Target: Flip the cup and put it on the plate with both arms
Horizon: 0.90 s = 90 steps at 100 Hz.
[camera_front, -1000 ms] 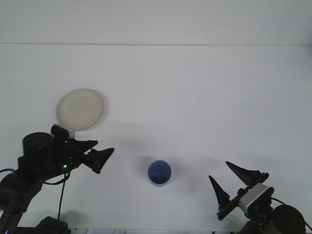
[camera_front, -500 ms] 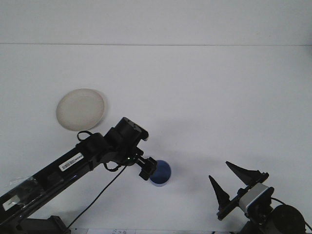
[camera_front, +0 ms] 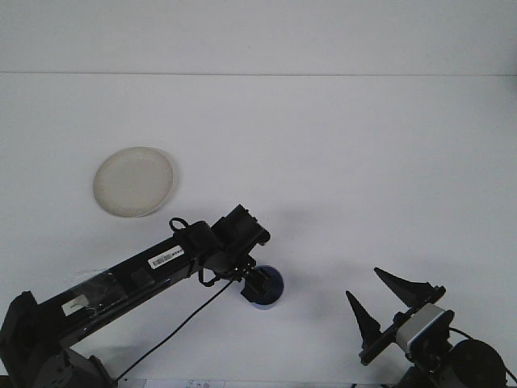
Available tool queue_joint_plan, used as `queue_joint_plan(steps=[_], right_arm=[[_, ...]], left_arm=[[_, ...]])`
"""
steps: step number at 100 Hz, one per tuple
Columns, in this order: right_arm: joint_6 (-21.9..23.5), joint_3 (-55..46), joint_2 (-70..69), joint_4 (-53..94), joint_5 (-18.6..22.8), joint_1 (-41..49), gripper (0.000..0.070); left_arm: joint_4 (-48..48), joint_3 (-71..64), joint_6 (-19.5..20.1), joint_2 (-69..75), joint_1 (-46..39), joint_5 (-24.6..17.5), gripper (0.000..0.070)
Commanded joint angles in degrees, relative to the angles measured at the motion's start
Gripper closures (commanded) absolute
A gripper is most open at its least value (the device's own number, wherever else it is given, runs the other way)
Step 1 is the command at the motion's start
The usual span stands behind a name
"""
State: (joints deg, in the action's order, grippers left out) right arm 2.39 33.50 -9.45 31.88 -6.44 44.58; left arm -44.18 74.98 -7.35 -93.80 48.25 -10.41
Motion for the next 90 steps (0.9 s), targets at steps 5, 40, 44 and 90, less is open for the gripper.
queue_joint_plan(steps=[5,40,44,90], right_arm=[[0.4,0.5,0.0,-0.5,-0.1,0.5,0.0234],[0.3,0.5,0.0,-0.5,-0.1,0.5,0.0234],[0.3,0.5,0.0,-0.5,0.0,0.5,0.0235],[0.3,0.5,0.0,-0.5,-0.1,0.5,0.0235]], left_arm=[[-0.3,1.2,0.9,-1.0,0.9,0.2,0.0687],[-9.3,6.8,3.9,-0.7,0.7,3.7,0.0690],[-11.3,8.7,4.7,-0.3,0.3,4.9,0.0690],[-18.9,20.0,11.3,7.8,-26.3,21.3,0.0695]])
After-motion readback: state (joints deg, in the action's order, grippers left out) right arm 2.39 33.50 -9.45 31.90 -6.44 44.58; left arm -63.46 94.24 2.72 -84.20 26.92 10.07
